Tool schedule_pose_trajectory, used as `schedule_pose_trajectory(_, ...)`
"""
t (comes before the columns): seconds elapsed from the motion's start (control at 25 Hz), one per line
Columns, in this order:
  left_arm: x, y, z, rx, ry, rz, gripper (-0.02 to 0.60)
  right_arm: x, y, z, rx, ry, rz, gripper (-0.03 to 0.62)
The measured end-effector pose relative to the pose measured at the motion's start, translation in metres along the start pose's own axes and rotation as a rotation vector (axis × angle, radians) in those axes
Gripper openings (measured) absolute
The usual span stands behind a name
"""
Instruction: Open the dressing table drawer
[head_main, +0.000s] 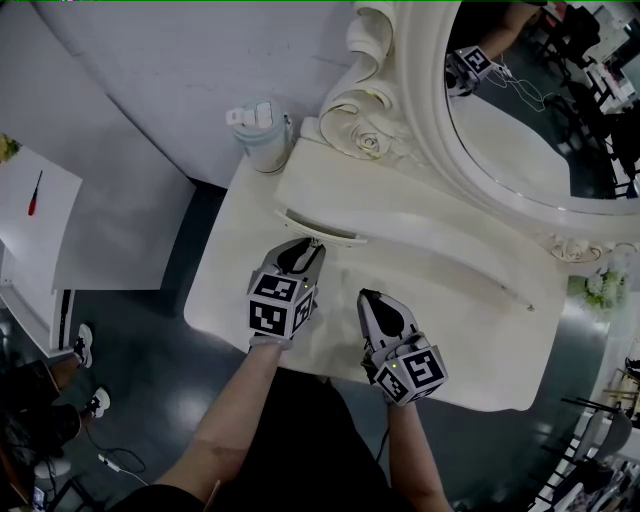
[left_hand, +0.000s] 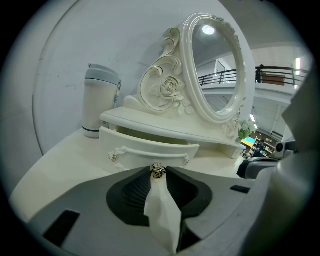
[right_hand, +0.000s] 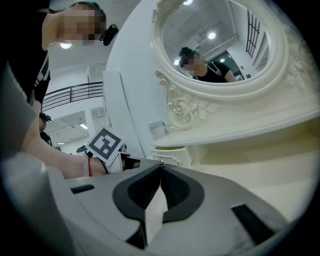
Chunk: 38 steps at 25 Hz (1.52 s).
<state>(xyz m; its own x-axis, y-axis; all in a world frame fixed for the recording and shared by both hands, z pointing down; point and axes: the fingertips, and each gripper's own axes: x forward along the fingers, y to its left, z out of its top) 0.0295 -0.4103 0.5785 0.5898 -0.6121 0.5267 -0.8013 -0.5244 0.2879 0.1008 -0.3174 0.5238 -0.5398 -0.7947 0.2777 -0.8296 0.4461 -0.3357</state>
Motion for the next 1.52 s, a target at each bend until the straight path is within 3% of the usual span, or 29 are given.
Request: schedule_pose_trajectory(1.52, -0.026, -0.008, -0.018, -0.032, 0.001, 0.010, 0.103, -0.019, 0.016, -0.003, -0.010, -0.009, 0.010, 0.006)
